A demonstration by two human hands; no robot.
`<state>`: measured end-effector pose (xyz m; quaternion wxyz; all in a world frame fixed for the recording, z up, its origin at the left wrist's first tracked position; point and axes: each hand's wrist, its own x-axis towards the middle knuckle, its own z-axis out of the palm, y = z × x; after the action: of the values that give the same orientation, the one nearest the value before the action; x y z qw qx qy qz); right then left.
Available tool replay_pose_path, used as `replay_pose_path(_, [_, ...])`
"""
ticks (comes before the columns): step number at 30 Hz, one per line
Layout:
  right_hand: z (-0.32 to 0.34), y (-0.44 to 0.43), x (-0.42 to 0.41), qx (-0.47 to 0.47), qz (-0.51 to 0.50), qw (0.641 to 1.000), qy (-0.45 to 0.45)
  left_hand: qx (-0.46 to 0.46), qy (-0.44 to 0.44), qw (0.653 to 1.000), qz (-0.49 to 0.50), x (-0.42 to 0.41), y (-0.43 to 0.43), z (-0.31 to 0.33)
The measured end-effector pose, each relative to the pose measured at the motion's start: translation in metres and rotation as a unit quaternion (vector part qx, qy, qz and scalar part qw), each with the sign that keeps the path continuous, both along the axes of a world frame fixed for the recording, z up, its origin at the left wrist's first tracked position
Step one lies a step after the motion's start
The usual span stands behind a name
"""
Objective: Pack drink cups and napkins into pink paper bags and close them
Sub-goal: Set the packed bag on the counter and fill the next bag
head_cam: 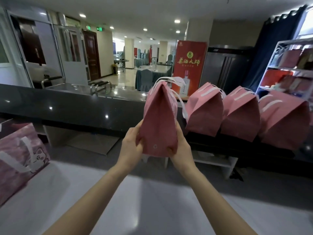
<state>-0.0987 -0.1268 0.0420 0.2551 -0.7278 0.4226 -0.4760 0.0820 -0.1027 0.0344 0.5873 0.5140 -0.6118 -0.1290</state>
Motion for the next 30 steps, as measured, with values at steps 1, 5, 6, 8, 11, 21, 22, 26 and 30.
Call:
replay_pose_path(1, [-0.001,-0.012,0.002,0.002,0.004,1.000,-0.001,0.003,-0.004,1.000,0.004,0.002,-0.011,0.000])
replay_pose_path(5, [-0.004,-0.065,0.007,0.008,-0.003,1.000,-0.013,0.012,-0.018,1.000,0.000,0.004,-0.064,0.003])
replay_pose_path(6, [-0.006,-0.080,0.006,0.011,-0.006,1.000,-0.009,0.016,-0.023,1.000,0.000,0.005,-0.078,0.003])
replay_pose_path(8, [-0.011,-0.108,0.004,0.016,-0.012,1.000,0.015,0.031,-0.021,0.999,-0.005,0.003,-0.104,0.001])
replay_pose_path(11, [-0.021,-0.143,0.002,0.024,-0.025,0.998,0.046,0.060,-0.014,0.998,-0.018,0.003,-0.138,-0.010])
replay_pose_path(21, [-0.046,-0.222,0.010,0.038,-0.097,0.994,0.041,0.104,-0.048,0.993,-0.020,0.001,-0.234,-0.027])
replay_pose_path(22, [-0.048,-0.226,0.011,0.037,-0.101,0.993,0.041,0.103,-0.047,0.993,-0.015,0.000,-0.240,-0.029])
replay_pose_path(26, [-0.050,-0.232,0.012,0.034,-0.110,0.992,0.043,0.105,-0.027,0.994,-0.005,-0.004,-0.246,-0.038])
replay_pose_path(30, [-0.043,-0.207,0.012,0.001,-0.127,0.992,0.009,0.112,-0.041,0.993,-0.022,0.004,-0.238,-0.037])
